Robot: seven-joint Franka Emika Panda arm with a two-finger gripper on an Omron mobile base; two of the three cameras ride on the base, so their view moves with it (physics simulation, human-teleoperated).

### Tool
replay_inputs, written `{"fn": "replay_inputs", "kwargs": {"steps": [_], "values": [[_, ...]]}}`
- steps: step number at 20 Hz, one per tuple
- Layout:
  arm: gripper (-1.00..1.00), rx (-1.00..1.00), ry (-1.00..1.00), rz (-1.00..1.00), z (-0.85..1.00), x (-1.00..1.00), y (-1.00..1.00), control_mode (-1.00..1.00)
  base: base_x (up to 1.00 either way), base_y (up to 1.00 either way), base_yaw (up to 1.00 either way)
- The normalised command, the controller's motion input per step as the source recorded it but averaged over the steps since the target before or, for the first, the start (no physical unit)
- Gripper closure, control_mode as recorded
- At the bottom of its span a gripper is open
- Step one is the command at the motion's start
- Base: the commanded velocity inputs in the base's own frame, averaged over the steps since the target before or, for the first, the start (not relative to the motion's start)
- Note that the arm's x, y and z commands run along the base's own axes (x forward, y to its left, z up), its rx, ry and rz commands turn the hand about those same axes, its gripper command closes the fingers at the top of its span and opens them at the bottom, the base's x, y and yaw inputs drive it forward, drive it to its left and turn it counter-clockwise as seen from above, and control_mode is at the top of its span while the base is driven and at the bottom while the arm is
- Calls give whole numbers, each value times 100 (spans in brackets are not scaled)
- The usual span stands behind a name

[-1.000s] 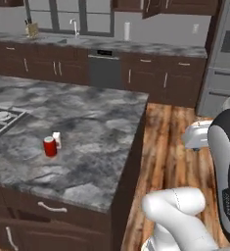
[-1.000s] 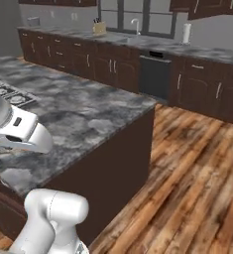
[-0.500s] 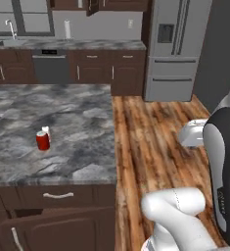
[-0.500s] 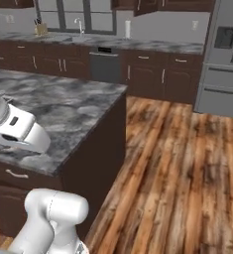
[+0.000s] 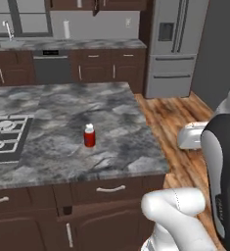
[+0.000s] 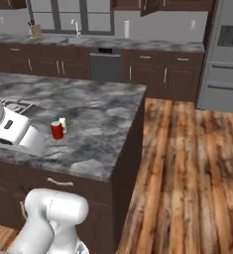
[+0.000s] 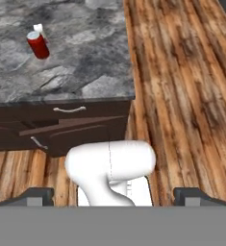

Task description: Pick the water bottle, boxed drink, can from the counter and place them in the open cabinet.

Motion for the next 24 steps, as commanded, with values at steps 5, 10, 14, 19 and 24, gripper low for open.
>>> {"fn": "replay_inputs", "kwargs": {"steps": [5, 10, 14, 19, 24], "values": [[-100, 0, 0, 0, 0, 0, 0, 100, 44, 99, -7], [-100, 0, 0, 0, 0, 0, 0, 100, 83, 77, -14], [-100, 0, 0, 0, 0, 0, 0, 100, 99, 32, -23], [-100, 0, 0, 0, 0, 0, 0, 100, 33, 26, -12], [-100, 0, 0, 0, 0, 0, 0, 100, 0, 0, 0]]}}
